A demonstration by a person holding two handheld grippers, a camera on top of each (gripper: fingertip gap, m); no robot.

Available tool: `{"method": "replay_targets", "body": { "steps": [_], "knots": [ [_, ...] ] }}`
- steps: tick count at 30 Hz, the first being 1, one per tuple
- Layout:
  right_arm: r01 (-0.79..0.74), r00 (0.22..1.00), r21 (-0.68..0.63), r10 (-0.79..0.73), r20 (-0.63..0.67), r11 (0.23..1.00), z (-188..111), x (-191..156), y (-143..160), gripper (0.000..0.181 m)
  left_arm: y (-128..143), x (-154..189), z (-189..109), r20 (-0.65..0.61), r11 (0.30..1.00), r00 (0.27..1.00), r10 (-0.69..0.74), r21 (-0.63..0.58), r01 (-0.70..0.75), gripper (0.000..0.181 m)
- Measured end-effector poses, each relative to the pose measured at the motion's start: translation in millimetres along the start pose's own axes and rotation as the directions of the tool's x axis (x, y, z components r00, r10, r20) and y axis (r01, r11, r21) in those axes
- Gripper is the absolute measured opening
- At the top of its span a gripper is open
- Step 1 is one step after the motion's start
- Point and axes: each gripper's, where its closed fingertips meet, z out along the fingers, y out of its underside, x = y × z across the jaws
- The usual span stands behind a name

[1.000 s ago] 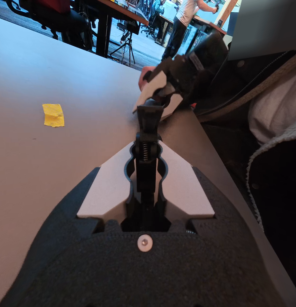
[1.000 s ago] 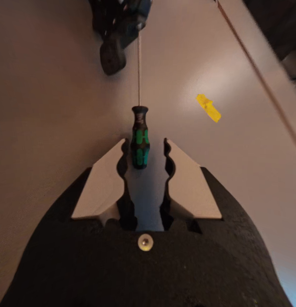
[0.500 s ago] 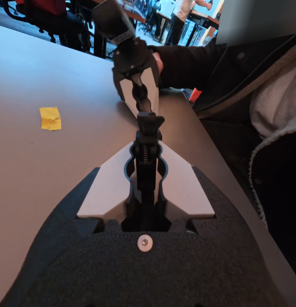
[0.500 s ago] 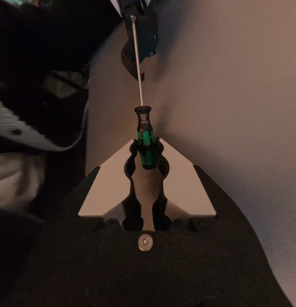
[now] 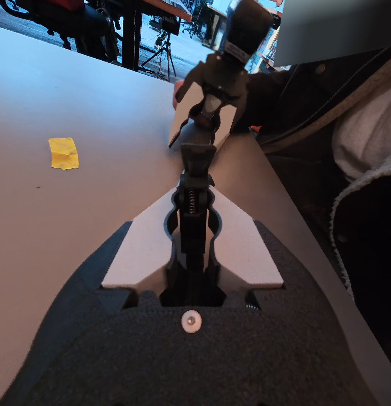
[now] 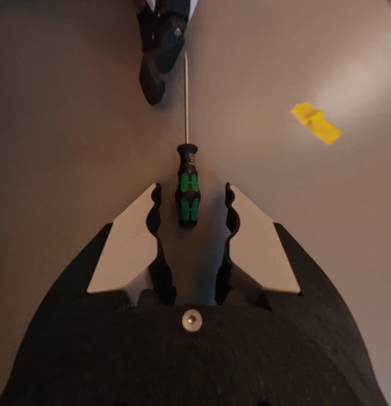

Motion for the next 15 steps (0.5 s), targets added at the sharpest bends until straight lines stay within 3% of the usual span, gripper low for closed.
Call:
{"method": "replay_targets", "body": {
  "steps": [2, 4, 7, 10, 15],
  "knots": [
    [0.093, 0.987, -0.006, -0.093, -0.128, 0.996, -6.9, 1.6, 3.9, 0.053, 0.4, 0.1, 0.8, -0.003, 1.0, 1.0, -0.007, -0.004, 0.007, 0.021],
    [0.189, 0.96, -0.011, -0.187, -0.21, 0.982, -9.5, 0.1, 3.9, 0.037, 0.7, 0.6, 2.3, -0.006, 1.0, 1.0, -0.01, -0.009, 0.01, 0.021],
    [0.277, 0.929, -0.034, -0.276, -0.247, 0.96, -5.1, -0.6, 0.4, 0.024, -0.4, 0.5, 2.7, -0.01, 1.0, 1.0, -0.019, -0.003, 0.019, 0.021],
    [0.168, 0.967, -0.026, -0.17, -0.188, 0.985, 0.3, 2.8, -1.3, 0.026, -6.7, -1.1, -2.7, -0.021, 0.998, 0.999, -0.044, 0.047, 0.045, 0.021],
    [-0.052, 0.996, -0.028, 0.05, -0.07, 0.998, 9.5, 7.3, -3.2, 0.034, -31.7, -0.8, -20.9, -0.102, 0.96, 0.989, -0.104, 0.25, 0.127, 0.021]
  ]
}}
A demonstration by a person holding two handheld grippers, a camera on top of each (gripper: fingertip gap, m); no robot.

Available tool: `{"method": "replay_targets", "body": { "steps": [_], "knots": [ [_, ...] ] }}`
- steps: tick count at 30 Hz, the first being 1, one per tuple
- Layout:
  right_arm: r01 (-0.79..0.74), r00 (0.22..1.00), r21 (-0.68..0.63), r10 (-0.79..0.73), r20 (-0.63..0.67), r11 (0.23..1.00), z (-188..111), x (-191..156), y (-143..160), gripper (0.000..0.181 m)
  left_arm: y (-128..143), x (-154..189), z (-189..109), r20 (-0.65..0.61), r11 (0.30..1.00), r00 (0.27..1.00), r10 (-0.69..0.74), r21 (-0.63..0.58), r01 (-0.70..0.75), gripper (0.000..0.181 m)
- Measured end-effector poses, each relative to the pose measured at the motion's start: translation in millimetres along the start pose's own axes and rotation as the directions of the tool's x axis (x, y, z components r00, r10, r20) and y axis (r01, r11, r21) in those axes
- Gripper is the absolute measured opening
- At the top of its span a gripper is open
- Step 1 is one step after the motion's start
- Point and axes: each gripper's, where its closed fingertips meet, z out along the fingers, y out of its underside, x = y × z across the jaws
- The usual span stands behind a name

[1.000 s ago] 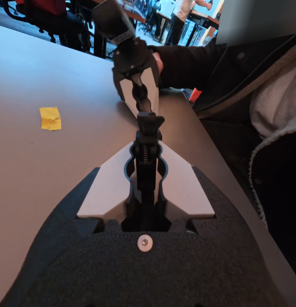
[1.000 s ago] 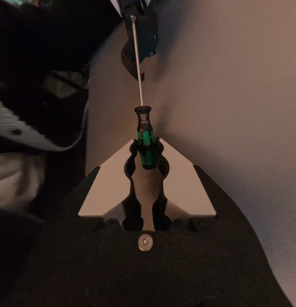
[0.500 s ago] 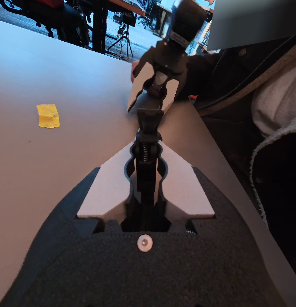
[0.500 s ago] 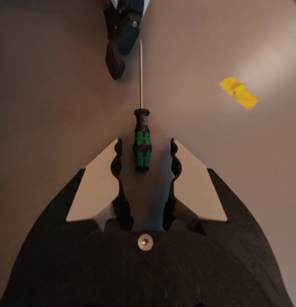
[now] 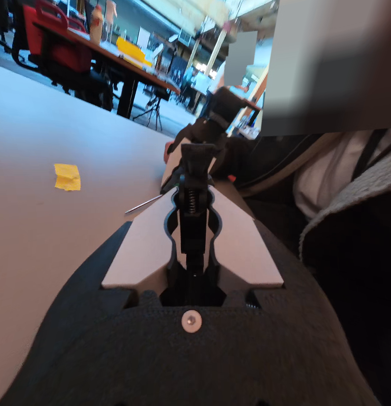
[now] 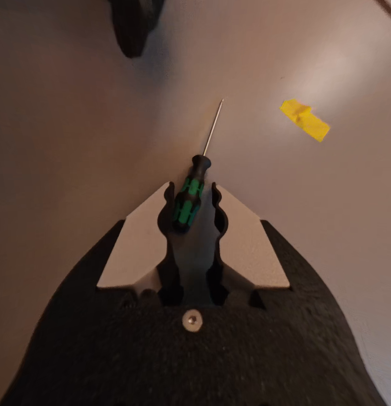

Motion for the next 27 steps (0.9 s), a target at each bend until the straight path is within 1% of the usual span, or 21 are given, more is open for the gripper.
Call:
{"method": "replay_targets", "body": {
  "steps": [1, 3, 4, 7, 8, 9, 10, 11, 12, 13, 15, 16, 17, 18, 21, 22, 24, 27],
  "knots": [
    [-0.049, 0.998, -0.008, 0.049, 0.028, 0.999, 2.5, 0.8, -0.8, 0.033, -3.9, -0.3, -1.9, -0.008, 0.999, 1.0, -0.012, 0.031, 0.012, 0.021],
    [-0.144, 0.988, -0.001, 0.144, 0.059, 0.99, 4.6, 5.5, -3.8, 0.026, -11.5, -1.8, -5.4, -0.012, 0.996, 1.0, -0.023, 0.088, 0.024, 0.021],
    [-0.169, 0.983, -0.004, 0.169, 0.067, 0.986, 5.3, 6.5, -3.8, 0.018, -14.1, -2.2, -6.7, -0.018, 0.993, 0.999, -0.03, 0.11, 0.031, 0.021],
    [-0.208, 0.975, 0.005, 0.207, 0.079, 0.978, 4.7, 7.5, -4.5, 0.016, -20.6, -2.0, -10.2, -0.026, 0.987, 0.999, -0.023, 0.16, 0.027, 0.021],
    [-0.189, 0.98, 0.051, 0.186, 0.069, 0.981, 1.3, 8.5, -10.1, 0.016, -20.9, -1.3, -10.6, -0.032, 0.986, 0.999, -0.025, 0.163, 0.03, 0.021],
    [-0.168, 0.983, 0.164, 0.152, 0.102, 0.972, -7.0, 4.5, -25.5, 0.016, -21.0, -1.0, -10.8, -0.038, 0.986, 0.999, -0.027, 0.165, 0.033, 0.021],
    [-0.16, 0.981, 0.276, 0.122, 0.148, 0.948, -17.7, 0.5, -40.8, 0.016, -21.0, -1.3, -10.8, -0.039, 0.986, 0.999, -0.032, 0.165, 0.038, 0.021],
    [-0.129, 0.982, 0.357, 0.069, 0.177, 0.925, -28.5, -3.2, -53.3, 0.016, -20.6, -1.4, -10.8, -0.046, 0.986, 0.998, -0.039, 0.161, 0.046, 0.021],
    [-0.032, 0.993, 0.401, -0.017, 0.118, 0.915, -36.6, -0.8, -61.5, 0.016, -19.9, -1.6, -10.6, -0.052, 0.986, 0.997, -0.05, 0.155, 0.058, 0.021],
    [0.105, 0.994, 0.403, -0.11, -0.012, 0.909, -41.0, 8.2, -65.3, 0.016, -19.2, -2.3, -10.4, -0.054, 0.986, 0.997, -0.061, 0.149, 0.069, 0.021],
    [0.329, 0.935, 0.339, -0.254, -0.248, 0.881, -45.6, 26.0, -65.8, 0.016, -17.9, -3.2, -10.0, -0.055, 0.987, 0.996, -0.071, 0.14, 0.078, 0.021],
    [0.415, 0.893, 0.322, -0.314, -0.323, 0.851, -48.3, 28.3, -66.8, 0.016, -17.4, -4.1, -9.5, -0.052, 0.987, 0.996, -0.076, 0.136, 0.082, 0.021],
    [0.489, 0.858, 0.317, -0.383, -0.343, 0.812, -48.3, 20.8, -67.7, 0.015, -16.6, -5.0, -9.0, -0.048, 0.988, 0.996, -0.082, 0.131, 0.087, 0.021],
    [0.53, 0.835, 0.302, -0.426, -0.348, 0.792, -45.0, 14.3, -66.5, 0.016, -15.4, -5.2, -8.2, -0.048, 0.989, 0.995, -0.085, 0.121, 0.09, 0.021],
    [0.602, 0.761, 0.2, -0.48, -0.437, 0.773, -40.7, 19.7, -64.5, 0.016, -10.1, -6.8, -4.0, -0.034, 0.992, 0.995, -0.093, 0.08, 0.095, 0.021],
    [0.608, 0.749, 0.197, -0.473, -0.463, 0.769, -43.6, 22.5, -66.7, 0.016, -8.7, -7.4, -2.8, -0.027, 0.993, 0.995, -0.094, 0.07, 0.095, 0.021],
    [0.59, 0.76, 0.195, -0.458, -0.461, 0.784, -44.4, 25.8, -65.8, 0.016, -7.4, -8.6, -1.8, -0.018, 0.993, 0.995, -0.096, 0.061, 0.097, 0.021],
    [0.599, 0.751, 0.174, -0.473, -0.461, 0.781, -41.2, 25.5, -63.4, 0.016, -7.4, -11.2, -1.9, -0.003, 0.993, 0.995, -0.102, 0.062, 0.102, 0.021]
  ]
}}
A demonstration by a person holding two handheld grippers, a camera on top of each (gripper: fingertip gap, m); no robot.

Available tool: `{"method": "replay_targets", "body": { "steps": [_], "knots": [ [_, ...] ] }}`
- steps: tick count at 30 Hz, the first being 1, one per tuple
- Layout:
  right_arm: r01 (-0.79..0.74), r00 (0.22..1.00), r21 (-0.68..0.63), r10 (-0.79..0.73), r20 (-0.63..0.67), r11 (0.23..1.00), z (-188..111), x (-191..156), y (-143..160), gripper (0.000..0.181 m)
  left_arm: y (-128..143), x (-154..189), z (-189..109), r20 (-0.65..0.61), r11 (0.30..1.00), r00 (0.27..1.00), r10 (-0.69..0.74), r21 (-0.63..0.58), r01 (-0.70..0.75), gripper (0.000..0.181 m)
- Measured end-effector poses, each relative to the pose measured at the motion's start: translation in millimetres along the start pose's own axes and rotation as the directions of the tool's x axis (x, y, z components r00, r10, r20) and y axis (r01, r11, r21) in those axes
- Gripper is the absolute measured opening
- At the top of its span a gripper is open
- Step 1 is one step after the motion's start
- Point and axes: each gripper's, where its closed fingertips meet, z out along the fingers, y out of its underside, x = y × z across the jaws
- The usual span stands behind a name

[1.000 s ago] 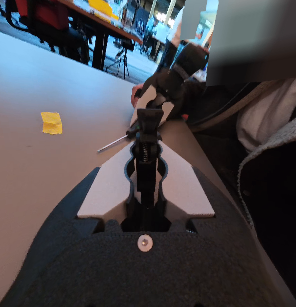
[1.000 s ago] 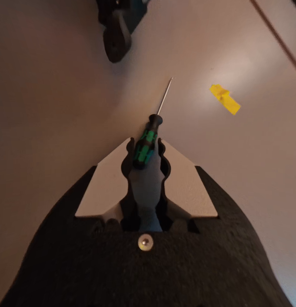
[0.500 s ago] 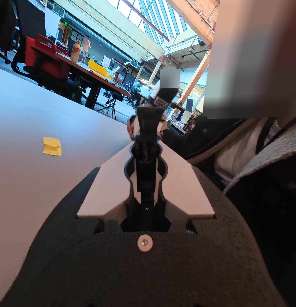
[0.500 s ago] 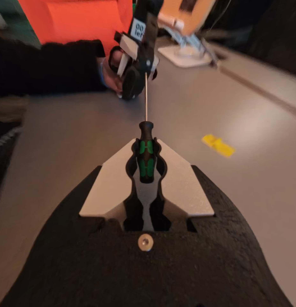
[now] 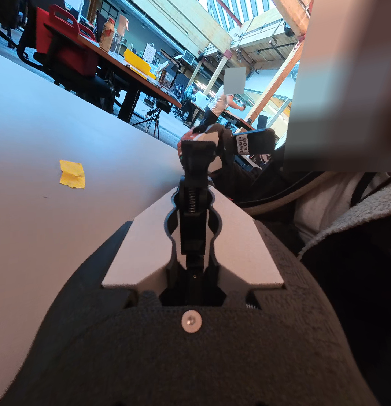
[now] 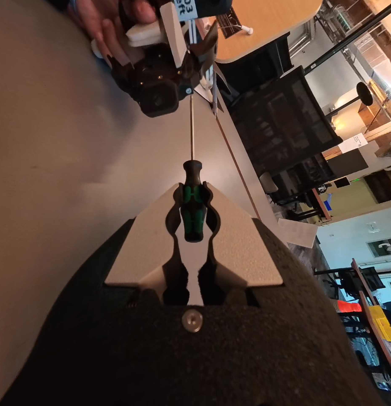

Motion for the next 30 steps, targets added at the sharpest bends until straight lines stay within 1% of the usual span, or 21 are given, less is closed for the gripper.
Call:
{"method": "replay_targets", "body": {
  "steps": [3, 6, 12, 21, 30],
  "knots": [
    [0.009, 1.0, -0.02, -0.009, 0.0, 1.0, 2.2, -1.2, 3.1, 0.016, 2.1, -1.5, 1.6, 0.012, 1.0, 1.0, 0.0, -0.015, 0.0, 0.021],
    [0.0, 1.0, -0.011, 0.0, 0.007, 1.0, 2.1, -2.0, 1.7, 0.016, 4.5, -1.7, 3.5, 0.016, 0.999, 1.0, 0.003, -0.033, -0.002, 0.021],
    [0.011, 1.0, -0.016, -0.01, 0.017, 1.0, 3.3, -5.4, 2.0, 0.016, 4.8, -1.7, 3.6, 0.014, 0.999, 1.0, 0.0, -0.034, 0.001, 0.021],
    [0.032, 0.999, -0.018, -0.032, -0.001, 0.999, 2.3, -4.0, 0.3, 0.016, 4.5, -2.3, 3.4, 0.016, 0.999, 1.0, -0.005, -0.033, 0.005, 0.021],
    [0.052, 0.999, -0.039, -0.053, -0.014, 0.998, 2.9, -3.5, 3.3, 0.016, 6.4, -7.4, 6.2, 0.041, 0.999, 0.999, -0.015, -0.047, 0.017, 0.021]
  ]
}}
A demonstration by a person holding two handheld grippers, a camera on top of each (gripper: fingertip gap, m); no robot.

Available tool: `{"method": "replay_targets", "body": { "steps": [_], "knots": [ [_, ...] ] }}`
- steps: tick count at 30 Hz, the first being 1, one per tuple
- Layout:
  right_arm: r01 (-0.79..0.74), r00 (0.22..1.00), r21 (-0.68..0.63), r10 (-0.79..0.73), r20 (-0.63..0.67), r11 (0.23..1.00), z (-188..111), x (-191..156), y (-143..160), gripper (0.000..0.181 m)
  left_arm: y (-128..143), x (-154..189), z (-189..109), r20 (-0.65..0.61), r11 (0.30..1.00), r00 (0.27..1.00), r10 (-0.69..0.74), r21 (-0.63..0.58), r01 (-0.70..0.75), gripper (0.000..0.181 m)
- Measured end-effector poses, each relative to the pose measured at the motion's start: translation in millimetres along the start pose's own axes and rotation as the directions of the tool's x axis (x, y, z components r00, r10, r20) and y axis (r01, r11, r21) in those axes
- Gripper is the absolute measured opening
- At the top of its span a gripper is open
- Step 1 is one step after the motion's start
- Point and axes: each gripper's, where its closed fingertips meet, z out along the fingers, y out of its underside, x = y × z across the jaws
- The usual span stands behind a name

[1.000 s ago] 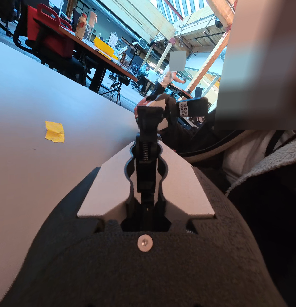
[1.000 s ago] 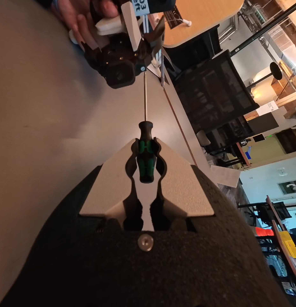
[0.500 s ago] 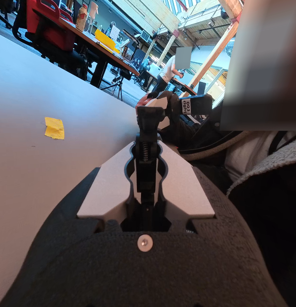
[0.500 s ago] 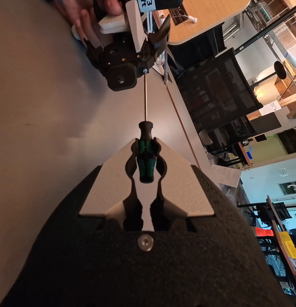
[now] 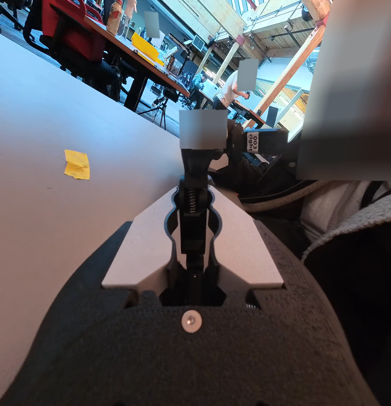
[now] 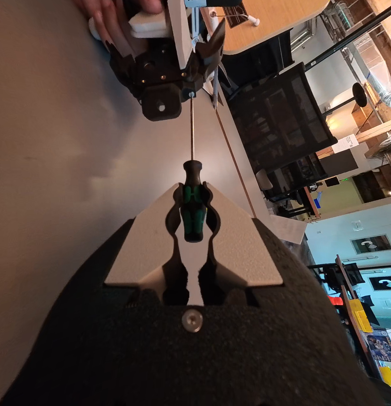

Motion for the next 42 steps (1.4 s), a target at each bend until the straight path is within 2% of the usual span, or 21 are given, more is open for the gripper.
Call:
{"method": "replay_targets", "body": {
  "steps": [10, 13, 15, 18, 21, 24, 26, 28, 31, 32, 33, 34, 36, 38, 40, 41, 42],
  "knots": [
    [0.026, 1.0, -0.028, -0.027, -0.009, 0.999, 0.4, -0.5, 4.1, 0.016, 1.4, -12.2, 6.2, 0.056, 0.999, 0.998, -0.027, -0.023, 0.028, 0.021],
    [0.061, 0.998, -0.039, -0.062, -0.026, 0.997, 0.5, 0.5, 6.0, 0.016, 2.8, -4.3, 10.9, 0.047, 0.996, 0.995, -0.084, -0.017, 0.085, 0.021],
    [0.149, 0.986, -0.061, -0.154, -0.069, 0.987, -0.2, 2.0, 7.3, 0.016, 2.1, -7.6, 13.3, 0.044, 0.988, 0.988, -0.151, -0.017, 0.151, 0.021],
    [0.392, 0.898, -0.134, -0.41, -0.16, 0.91, -2.2, 2.7, 7.0, 0.016, 6.3, -17.3, 16.9, 0.073, 0.962, 0.961, -0.266, -0.037, 0.27, 0.021],
    [0.453, 0.859, -0.146, -0.475, -0.193, 0.879, -4.0, 4.0, 7.7, 0.016, 7.8, -17.4, 19.2, 0.053, 0.939, 0.939, -0.339, -0.043, 0.341, 0.021],
    [0.338, 0.917, -0.116, -0.354, -0.184, 0.934, -4.6, 8.2, 10.0, 0.016, -0.5, -9.4, 20.1, -0.026, 0.921, 0.921, -0.389, 0.003, 0.39, 0.021],
    [0.196, 0.973, -0.122, -0.208, -0.099, 0.973, -1.5, 2.6, 17.9, 0.016, 2.1, -11.3, 20.8, -0.002, 0.93, 0.93, -0.367, -0.005, 0.367, 0.021],
    [0.123, 0.991, -0.121, -0.127, -0.03, 0.985, -0.8, -0.8, 21.4, 0.016, 5.2, -11.6, 20.9, 0.024, 0.947, 0.948, -0.319, -0.027, 0.319, 0.021],
    [-0.125, 0.973, -0.131, 0.147, 0.176, 0.984, -2.0, -11.4, 22.0, 0.015, 8.3, -12.6, 19.2, 0.083, 0.976, 0.977, -0.198, -0.071, 0.204, 0.021],
    [-0.221, 0.934, -0.143, 0.252, 0.254, 0.965, -3.7, -13.7, 19.8, 0.015, 6.4, -9.8, 18.7, 0.084, 0.984, 0.985, -0.154, -0.076, 0.16, 0.021],
    [-0.336, 0.859, -0.174, 0.377, 0.347, 0.926, -6.3, -16.7, 16.6, 0.016, 3.8, -5.3, 18.7, 0.076, 0.991, 0.992, -0.102, -0.079, 0.108, 0.021],
    [-0.45, 0.75, -0.217, 0.499, 0.433, 0.866, -9.5, -18.8, 12.5, 0.016, 1.3, 0.8, 19.0, 0.064, 0.996, 0.997, -0.044, -0.081, 0.049, 0.021],
    [-0.628, 0.467, -0.314, 0.668, 0.58, 0.712, -18.5, -20.4, 0.5, 0.015, -2.6, 11.3, 18.4, 0.05, 0.994, 0.997, 0.052, -0.095, -0.047, 0.021],
    [-0.703, 0.115, -0.474, 0.743, 0.66, 0.53, -30.7, -23.0, -12.8, 0.016, -0.5, 19.4, 17.9, 0.043, 0.98, 0.988, 0.151, -0.137, -0.144, 0.021],
    [-0.664, -0.248, -0.652, 0.715, 0.654, 0.366, -47.5, -24.3, -28.7, 0.015, 2.6, 30.9, 18.6, 0.003, 0.956, 0.969, 0.248, -0.162, -0.244, 0.022],
    [-0.615, -0.393, -0.728, 0.683, 0.616, 0.303, -54.4, -24.4, -34.7, 0.015, 3.2, 37.3, 19.4, -0.017, 0.945, 0.959, 0.283, -0.165, -0.282, 0.022],
    [-0.562, -0.502, -0.787, 0.65, 0.57, 0.255, -59.4, -24.8, -39.0, 0.015, 3.5, 40.6, 19.2, -0.026, 0.932, 0.947, 0.321, -0.167, -0.321, 0.022]
  ]
}}
